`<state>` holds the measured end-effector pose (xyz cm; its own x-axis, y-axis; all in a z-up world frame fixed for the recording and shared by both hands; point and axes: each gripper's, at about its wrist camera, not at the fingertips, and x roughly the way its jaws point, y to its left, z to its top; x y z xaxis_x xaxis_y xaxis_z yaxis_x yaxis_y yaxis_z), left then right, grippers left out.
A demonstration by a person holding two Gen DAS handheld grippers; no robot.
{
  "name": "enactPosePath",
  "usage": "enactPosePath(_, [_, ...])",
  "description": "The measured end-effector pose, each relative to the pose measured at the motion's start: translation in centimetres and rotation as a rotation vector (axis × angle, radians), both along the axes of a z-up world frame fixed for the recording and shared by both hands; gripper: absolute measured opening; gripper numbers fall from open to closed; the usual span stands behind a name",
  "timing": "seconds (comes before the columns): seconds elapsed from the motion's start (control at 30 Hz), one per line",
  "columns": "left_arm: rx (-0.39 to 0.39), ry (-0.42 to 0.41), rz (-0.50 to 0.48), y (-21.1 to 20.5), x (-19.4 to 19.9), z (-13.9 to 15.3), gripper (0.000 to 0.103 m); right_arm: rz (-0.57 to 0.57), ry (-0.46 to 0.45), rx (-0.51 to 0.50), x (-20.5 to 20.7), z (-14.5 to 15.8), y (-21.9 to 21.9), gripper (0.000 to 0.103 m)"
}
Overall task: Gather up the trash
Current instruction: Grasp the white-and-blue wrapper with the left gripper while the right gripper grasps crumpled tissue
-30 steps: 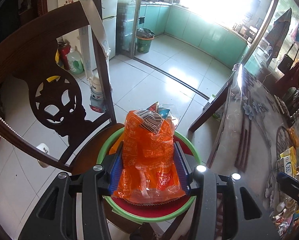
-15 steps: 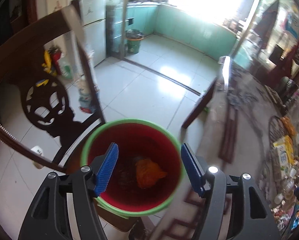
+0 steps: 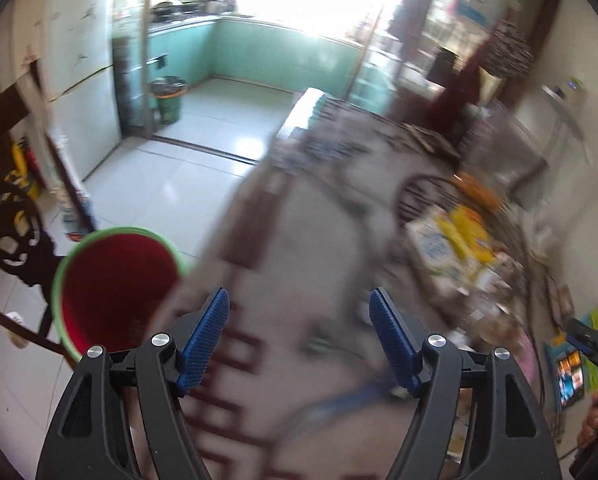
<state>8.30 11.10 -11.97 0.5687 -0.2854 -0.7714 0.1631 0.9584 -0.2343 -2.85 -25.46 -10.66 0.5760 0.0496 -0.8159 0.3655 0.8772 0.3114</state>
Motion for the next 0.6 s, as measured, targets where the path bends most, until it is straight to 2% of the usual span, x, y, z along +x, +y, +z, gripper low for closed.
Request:
enactPosePath(0.13, [-0.019,0.03,-0.074,-4.9,-2.9,-0.8,0.07,0.085,0.084,0.038,-0.9,-3.2,-0.9,0.064])
enactPosePath(0.3, [-0.014,0.07,-0.181,-9.8,-6.5,-1.8,0.07,0.229,0.17,0.109,-0.9,-7.4,0.7,0.064])
enactPosePath(0.53, [0.014,0.167,-0.326,-12.9,-9.0,-3.9,0.07,0.307,0.227,0.152,-0.4,-10.3,2.2,0.064])
enactPosePath(0.6, [0.033,0.214,-0.345,-13.4,-9.6,-5.2,0.074,0.312,0.246,0.165,-0.2,-11.1,2.2,0.053])
